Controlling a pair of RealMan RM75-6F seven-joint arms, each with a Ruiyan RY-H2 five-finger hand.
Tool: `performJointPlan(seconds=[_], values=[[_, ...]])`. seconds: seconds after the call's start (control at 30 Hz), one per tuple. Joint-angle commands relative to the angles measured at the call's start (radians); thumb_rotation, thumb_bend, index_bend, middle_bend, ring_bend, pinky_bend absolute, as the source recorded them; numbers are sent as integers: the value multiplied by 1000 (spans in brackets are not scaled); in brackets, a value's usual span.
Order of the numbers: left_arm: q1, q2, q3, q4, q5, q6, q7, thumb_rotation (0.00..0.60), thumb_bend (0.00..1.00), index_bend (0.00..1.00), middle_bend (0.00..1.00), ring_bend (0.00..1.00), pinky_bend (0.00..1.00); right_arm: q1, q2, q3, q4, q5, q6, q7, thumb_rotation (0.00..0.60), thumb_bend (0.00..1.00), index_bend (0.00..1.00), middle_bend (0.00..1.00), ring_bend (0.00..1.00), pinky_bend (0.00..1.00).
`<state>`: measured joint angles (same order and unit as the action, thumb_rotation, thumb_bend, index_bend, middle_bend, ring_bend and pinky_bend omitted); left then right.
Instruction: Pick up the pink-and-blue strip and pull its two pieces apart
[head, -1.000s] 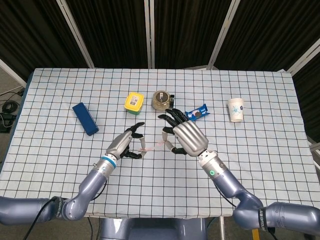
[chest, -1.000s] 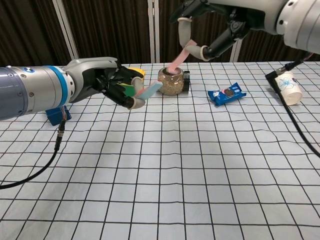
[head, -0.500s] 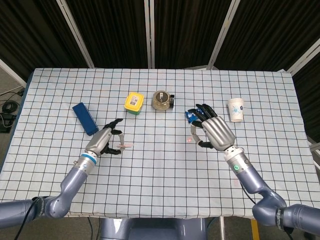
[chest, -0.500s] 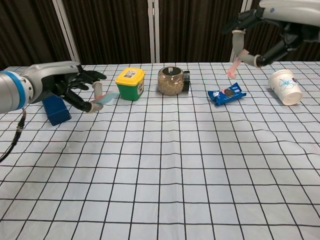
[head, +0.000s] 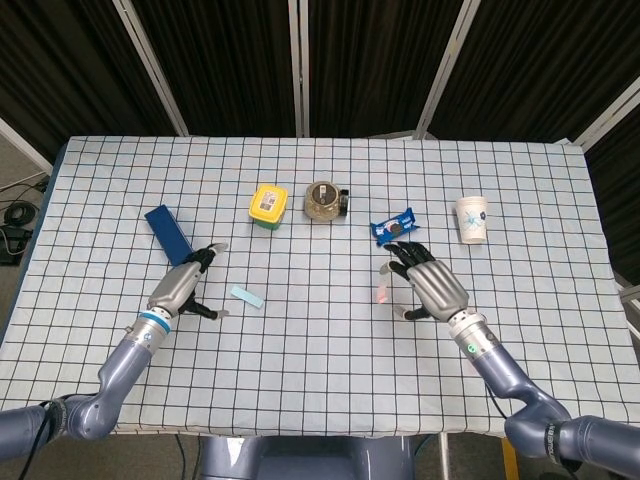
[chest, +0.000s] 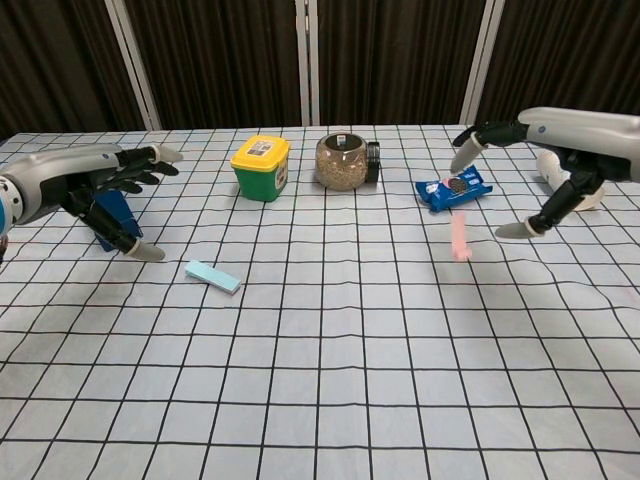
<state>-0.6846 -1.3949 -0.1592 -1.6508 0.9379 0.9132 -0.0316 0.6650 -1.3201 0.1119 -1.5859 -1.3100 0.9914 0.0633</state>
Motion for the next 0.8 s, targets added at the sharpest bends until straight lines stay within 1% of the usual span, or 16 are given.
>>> performJointPlan(seconds=[0.03,0.2,0.27,0.43,0.53,0.57,0.73,0.8], values=[[23,4,-3,-5,37,41,-5,600,0,0,0,0,0,-19,16,-6,-12,-10,17,3,600,0,0,0,0,0],[68,65,-4,-39,102,103,-29,600,0,0,0,0,0,-78,70,-35,-36,-81,108,14,600,0,0,0,0,0],[105,109,-3,-49,146,161,-44,600,0,0,0,0,0,-116,106,-51,-45,-128,172,22,600,0,0,0,0,0],[200,229,25,-66,232,284,-60,600,0,0,0,0,0,-218,185,-93,-34,-229,339,49,600,0,0,0,0,0],[270,290,53,-74,294,367,-95,600,0,0,0,0,0,-287,216,-109,-23,-264,449,66,600,0,0,0,0,0],[305,312,73,-70,328,412,-105,600,0,0,0,0,0,-318,223,-113,-17,-272,496,65,600,0,0,0,0,0],[432,351,154,-47,444,561,-147,600,0,0,0,0,0,-404,242,-130,-8,-288,608,40,600,0,0,0,0,0],[468,359,177,-41,476,601,-168,600,0,0,0,0,0,-429,247,-136,-2,-293,635,18,600,0,0,0,0,0]])
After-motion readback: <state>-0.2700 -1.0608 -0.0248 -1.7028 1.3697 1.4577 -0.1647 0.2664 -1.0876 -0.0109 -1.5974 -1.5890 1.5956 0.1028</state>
